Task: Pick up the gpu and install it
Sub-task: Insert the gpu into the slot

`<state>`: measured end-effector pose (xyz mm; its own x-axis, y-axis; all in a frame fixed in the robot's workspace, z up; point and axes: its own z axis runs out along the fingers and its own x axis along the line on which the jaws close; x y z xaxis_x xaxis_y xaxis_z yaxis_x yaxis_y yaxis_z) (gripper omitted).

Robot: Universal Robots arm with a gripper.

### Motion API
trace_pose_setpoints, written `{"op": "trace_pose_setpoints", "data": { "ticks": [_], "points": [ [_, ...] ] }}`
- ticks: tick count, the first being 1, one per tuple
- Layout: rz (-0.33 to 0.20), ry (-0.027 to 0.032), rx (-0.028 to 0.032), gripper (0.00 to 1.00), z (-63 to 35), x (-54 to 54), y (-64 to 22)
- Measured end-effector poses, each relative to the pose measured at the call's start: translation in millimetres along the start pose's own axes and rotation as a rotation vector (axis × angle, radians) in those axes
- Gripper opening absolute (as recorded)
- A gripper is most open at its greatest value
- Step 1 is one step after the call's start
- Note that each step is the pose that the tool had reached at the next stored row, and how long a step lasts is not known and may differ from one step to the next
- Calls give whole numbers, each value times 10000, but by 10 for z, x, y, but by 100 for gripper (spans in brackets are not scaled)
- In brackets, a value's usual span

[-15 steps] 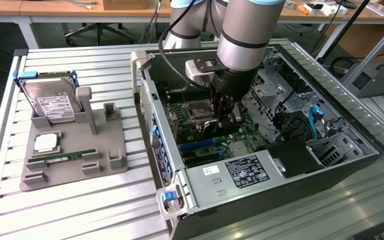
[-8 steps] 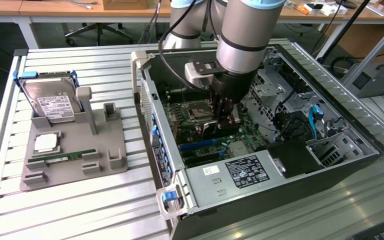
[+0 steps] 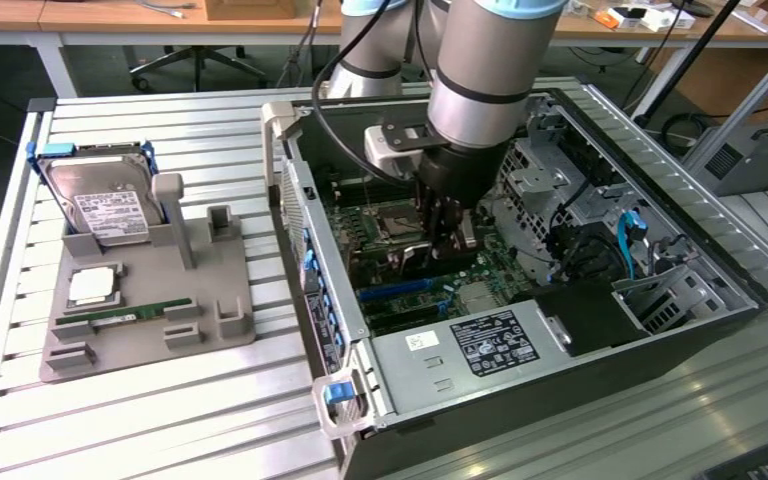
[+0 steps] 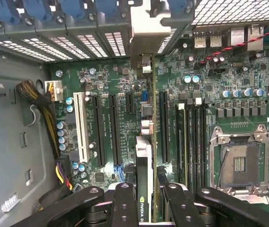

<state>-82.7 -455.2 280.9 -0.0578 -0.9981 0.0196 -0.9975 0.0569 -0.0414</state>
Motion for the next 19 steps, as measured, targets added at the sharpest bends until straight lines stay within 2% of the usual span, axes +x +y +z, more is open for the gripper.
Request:
{"op": "trace_pose_setpoints", "data": {
  "ticks": [19],
  "points": [
    [-1,5,1,27,0,38,54]
  ]
}}
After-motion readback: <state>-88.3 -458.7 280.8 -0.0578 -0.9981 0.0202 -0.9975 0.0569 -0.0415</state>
